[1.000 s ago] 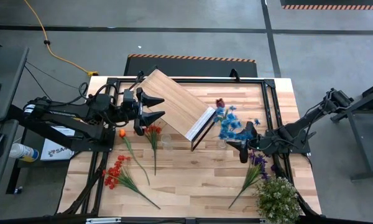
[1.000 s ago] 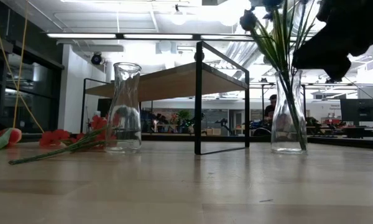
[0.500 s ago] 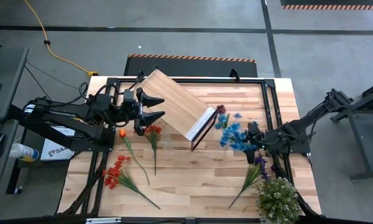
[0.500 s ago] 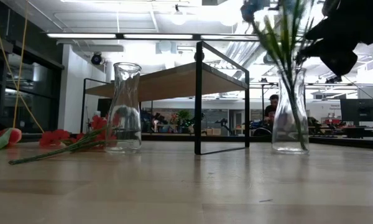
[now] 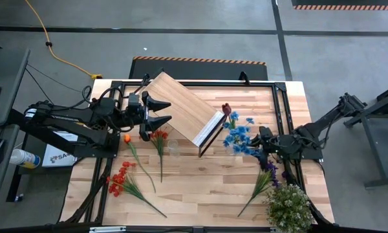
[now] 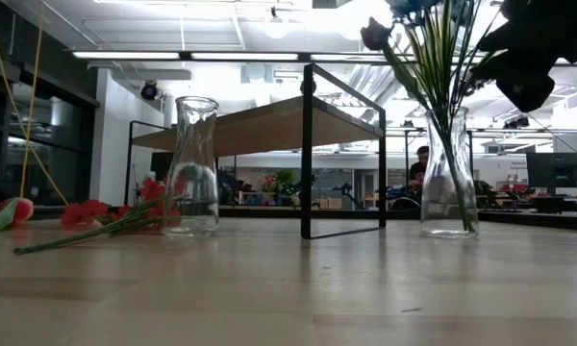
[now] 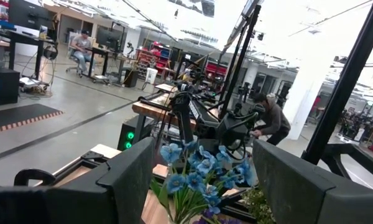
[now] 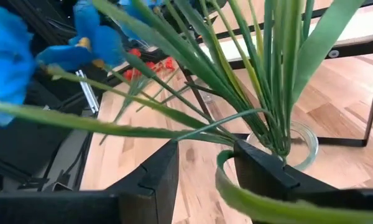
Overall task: Pick and place flowers into a vace then onto a shelf
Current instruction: Put the blue flowers into the right transparent flower vase, then put the violet flowers into the right transparent flower vase
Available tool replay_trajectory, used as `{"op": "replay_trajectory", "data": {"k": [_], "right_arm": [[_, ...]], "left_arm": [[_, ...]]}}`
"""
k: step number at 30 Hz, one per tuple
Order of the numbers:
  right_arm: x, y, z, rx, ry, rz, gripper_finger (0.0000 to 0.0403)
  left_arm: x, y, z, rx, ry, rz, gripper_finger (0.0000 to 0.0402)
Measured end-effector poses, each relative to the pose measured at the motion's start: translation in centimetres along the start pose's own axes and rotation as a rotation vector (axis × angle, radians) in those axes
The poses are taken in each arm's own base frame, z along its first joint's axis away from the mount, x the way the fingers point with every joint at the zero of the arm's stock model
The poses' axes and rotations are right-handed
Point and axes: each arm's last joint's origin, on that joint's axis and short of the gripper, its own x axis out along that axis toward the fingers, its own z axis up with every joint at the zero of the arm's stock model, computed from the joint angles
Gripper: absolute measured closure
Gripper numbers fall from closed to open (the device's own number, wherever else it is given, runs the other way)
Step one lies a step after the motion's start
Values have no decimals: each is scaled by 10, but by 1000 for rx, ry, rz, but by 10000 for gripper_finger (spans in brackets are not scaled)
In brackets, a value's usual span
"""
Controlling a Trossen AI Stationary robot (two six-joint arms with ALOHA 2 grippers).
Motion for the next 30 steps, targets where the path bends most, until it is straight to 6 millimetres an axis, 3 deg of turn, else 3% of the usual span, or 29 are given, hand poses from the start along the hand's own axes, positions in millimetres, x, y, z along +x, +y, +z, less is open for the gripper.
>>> {"op": "replay_trajectory", "data": {"k": [6,16,24,30], "right_arm": [[-8,-1,4,16,61,-3,259],[-30,5,30,8,141,-28,259],[-54,8,45,131,381,-38,259],[-72,8,54,259,549,-66,259]], "left_arm": [[0,0,0,0,1,0,98],[0,0,0,0,2,0,98],[0,-1,-1,-27,12,-34,98],[0,-4,-2,-127,53,-151,98]]}}
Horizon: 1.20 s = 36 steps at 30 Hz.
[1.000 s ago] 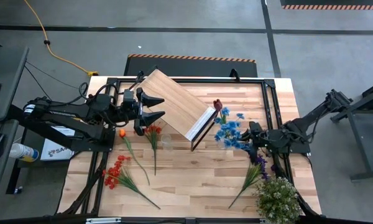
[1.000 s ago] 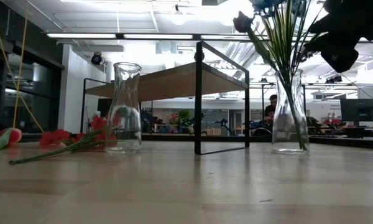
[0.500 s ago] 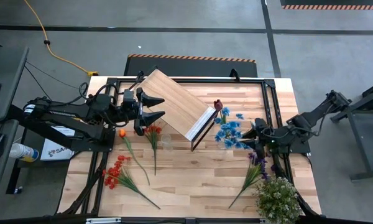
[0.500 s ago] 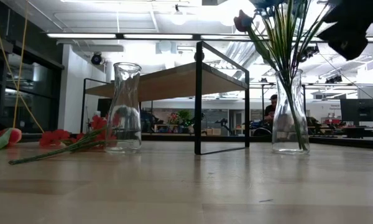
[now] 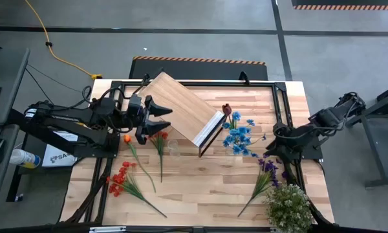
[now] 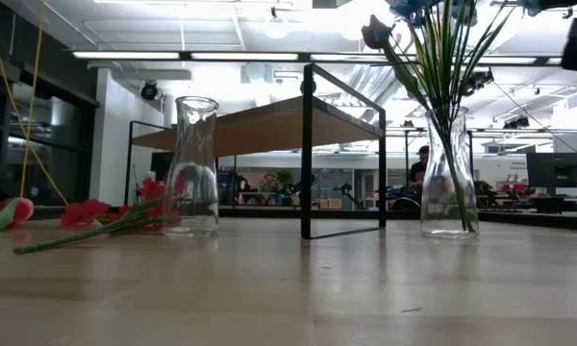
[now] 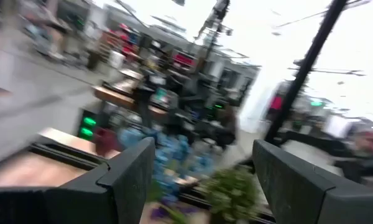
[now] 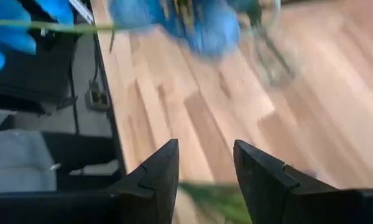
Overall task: Pick and place flowers into a vace then onto a shelf
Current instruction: Put the violet flowers into the right transparent flower vase
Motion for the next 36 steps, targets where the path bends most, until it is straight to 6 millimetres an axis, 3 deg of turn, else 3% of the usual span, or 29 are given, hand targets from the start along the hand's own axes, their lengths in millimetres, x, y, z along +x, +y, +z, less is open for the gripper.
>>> {"op": "replay_trajectory", "data": {"k": [12,22,27,36], "right_arm": [[-20,-3,-1,54,102,-55,258],[-21,-8,-7,119,244,-71,258],[-21,-2,-6,205,279,-11,258],[-2,30,8,141,171,157,258]], "left_arm": [[19,-23,-33,-254,195,-190,98],[24,-54,-59,-346,229,-183,98],[19,-67,-64,-350,237,-188,98],[9,-79,-77,-356,321,-140,98]]}}
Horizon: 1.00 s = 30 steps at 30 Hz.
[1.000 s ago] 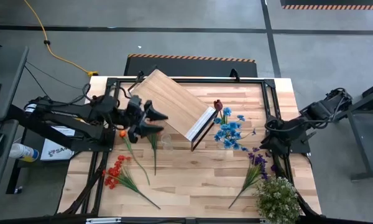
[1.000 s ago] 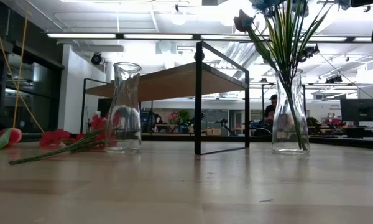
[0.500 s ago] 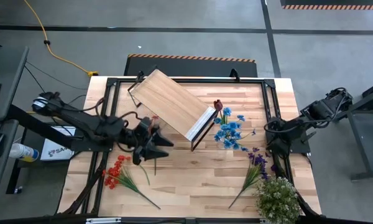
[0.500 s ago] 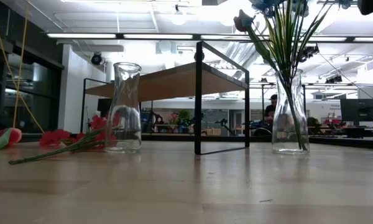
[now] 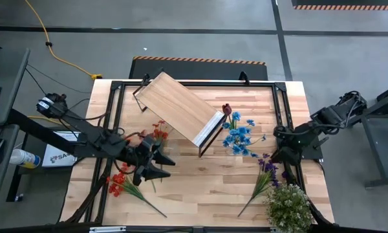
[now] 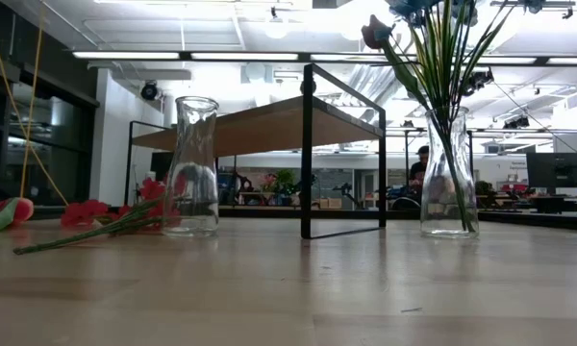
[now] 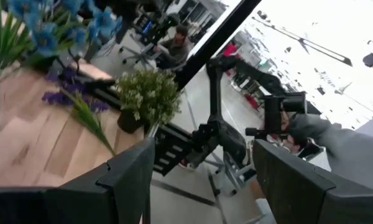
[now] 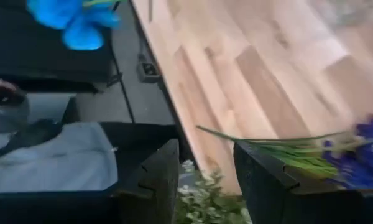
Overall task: Pick and place flowers into a vace then onto a shelf
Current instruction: Put the violet flowers into the right transparent flower vase
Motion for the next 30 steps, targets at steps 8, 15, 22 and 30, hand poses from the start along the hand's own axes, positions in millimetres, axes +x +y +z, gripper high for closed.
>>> {"op": "replay_trajectory", "data": {"k": [8,15,22,30], "right_arm": [[37,17,-6,-35,196,-36,258],[50,27,-31,-117,214,-68,258],[48,20,-60,-349,152,-175,258],[46,18,-87,-631,135,-168,258]], "left_arm": [[-1,1,-4,-12,40,14,98],[-1,2,-5,-10,52,15,98],[-1,3,-4,-25,22,54,98],[-1,5,-3,-24,-31,110,98]]}}
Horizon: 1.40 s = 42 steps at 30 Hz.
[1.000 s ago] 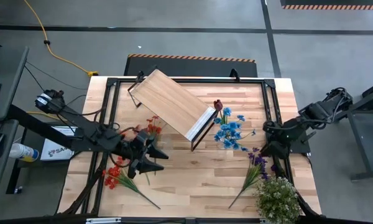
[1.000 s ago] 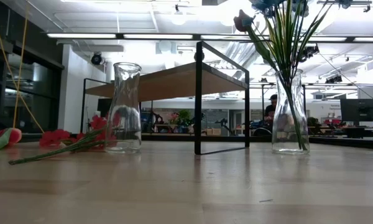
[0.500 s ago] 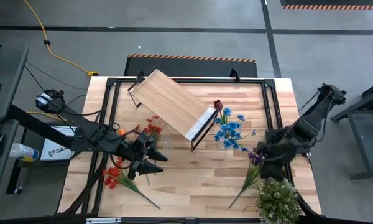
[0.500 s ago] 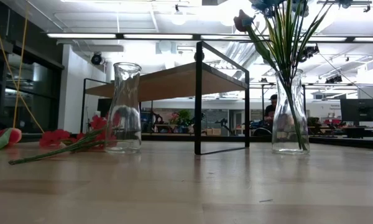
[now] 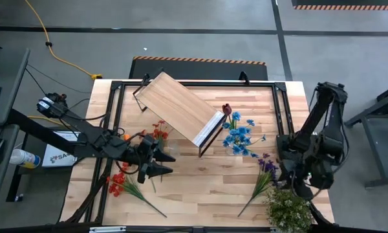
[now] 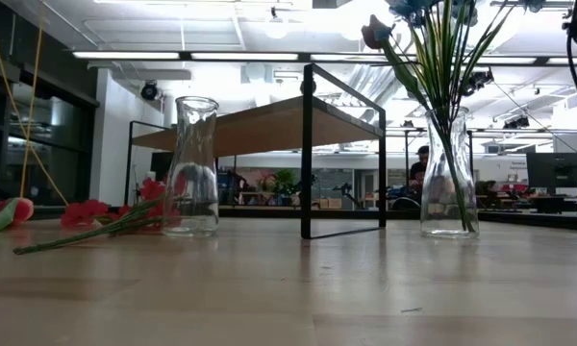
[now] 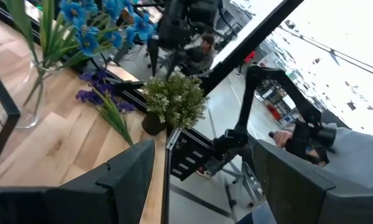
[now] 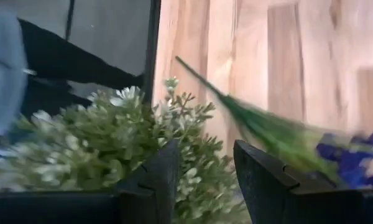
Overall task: Pick and place flowers into a vace then onto a shelf
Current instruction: Put the violet flowers into the right transparent flower vase
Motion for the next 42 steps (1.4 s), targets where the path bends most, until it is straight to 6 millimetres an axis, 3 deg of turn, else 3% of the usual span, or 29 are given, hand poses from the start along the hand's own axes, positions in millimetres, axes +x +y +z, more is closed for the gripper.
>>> {"op": "replay_trajectory", "data": {"k": [18,33,42], "right_arm": [[52,9,-16,-558,111,-191,259],[60,0,-3,-633,194,-196,259],[57,-10,-6,-690,304,-244,259]], "left_arm": [[0,2,2,0,-53,54,98],[0,2,2,0,-53,54,98],[0,2,2,-1,-53,54,98]]}}
